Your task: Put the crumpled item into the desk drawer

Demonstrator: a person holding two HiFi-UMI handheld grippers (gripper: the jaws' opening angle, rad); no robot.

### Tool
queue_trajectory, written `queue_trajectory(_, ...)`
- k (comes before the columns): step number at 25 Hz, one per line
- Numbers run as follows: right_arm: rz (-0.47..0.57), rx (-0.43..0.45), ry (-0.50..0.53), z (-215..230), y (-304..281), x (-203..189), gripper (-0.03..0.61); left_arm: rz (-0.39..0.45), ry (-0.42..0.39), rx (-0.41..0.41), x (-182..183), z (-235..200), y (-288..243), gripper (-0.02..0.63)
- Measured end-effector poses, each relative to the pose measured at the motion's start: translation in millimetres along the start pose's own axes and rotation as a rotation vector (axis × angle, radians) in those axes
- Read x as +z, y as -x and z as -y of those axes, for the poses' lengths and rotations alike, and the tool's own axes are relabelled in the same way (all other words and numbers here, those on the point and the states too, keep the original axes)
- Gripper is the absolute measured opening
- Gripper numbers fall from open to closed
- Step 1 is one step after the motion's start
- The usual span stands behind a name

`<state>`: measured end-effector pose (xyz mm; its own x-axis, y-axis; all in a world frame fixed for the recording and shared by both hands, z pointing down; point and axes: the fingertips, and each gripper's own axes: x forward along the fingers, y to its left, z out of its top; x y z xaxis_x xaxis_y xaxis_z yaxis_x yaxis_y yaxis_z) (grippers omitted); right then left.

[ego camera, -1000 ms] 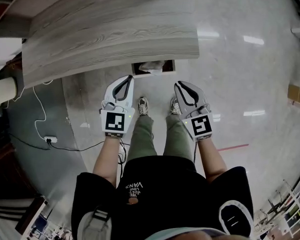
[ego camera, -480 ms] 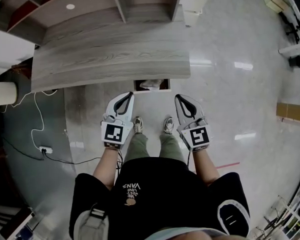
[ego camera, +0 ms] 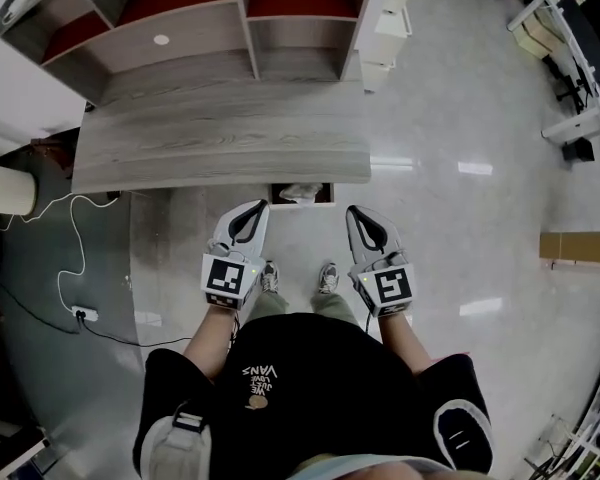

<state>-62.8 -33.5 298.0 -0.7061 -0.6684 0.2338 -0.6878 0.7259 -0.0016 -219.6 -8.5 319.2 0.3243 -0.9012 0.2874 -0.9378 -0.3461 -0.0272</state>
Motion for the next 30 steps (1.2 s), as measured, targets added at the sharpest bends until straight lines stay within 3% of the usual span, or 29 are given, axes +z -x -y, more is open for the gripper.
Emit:
queue_trajectory(17, 0.061, -0.011, -0.019, -4, 7, 34, 0.003, 0.056, -0.011, -0.045, 45, 15, 19, 0.052)
queue_trajectory(30, 0.087, -0.021, -0.023, 0, -1, 46, 0.003, 0.078, -0.05, -0.029, 54, 7, 24, 0.052)
